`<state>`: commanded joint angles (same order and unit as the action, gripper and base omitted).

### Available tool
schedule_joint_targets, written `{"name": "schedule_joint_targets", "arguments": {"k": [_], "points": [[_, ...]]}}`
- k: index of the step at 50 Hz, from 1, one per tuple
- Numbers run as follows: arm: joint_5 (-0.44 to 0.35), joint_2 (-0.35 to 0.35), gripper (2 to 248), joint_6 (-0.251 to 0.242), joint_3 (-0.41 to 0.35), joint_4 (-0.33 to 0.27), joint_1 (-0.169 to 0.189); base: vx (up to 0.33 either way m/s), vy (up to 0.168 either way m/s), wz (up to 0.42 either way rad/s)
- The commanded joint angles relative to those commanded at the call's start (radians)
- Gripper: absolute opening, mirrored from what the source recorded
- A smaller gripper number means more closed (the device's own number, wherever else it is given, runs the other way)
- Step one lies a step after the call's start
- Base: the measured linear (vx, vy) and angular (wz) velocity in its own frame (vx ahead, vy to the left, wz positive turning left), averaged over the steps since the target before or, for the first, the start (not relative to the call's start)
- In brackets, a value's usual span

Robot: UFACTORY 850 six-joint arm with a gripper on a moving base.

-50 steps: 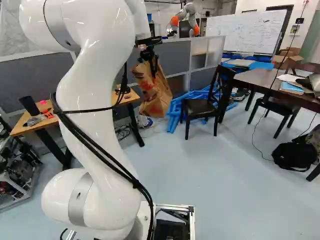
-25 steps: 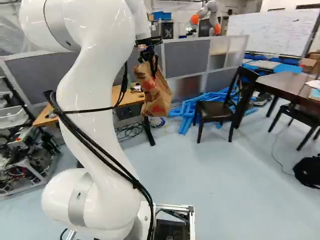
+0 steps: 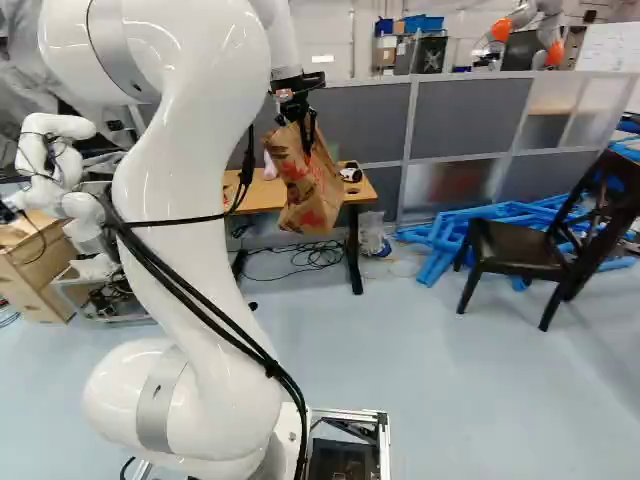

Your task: Pick up the bag on the ground and place it on the table

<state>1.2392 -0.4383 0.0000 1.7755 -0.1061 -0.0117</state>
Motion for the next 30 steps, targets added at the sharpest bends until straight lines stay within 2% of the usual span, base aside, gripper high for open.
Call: {"name": "schedule_joint_targets", "arguments": {"k": [7, 11, 30], "points": [[0.0, 0.0, 21, 0.0, 0.0, 0.0, 0.0, 0.001, 0.081, 0.403], [0.0, 0.0, 21, 0.0, 0.0, 0.0, 0.0, -0.003, 0.038, 0.161], [0.0, 0.0, 21, 0.0, 0.0, 0.0, 0.0, 0.037, 0.014, 0.004]]}}
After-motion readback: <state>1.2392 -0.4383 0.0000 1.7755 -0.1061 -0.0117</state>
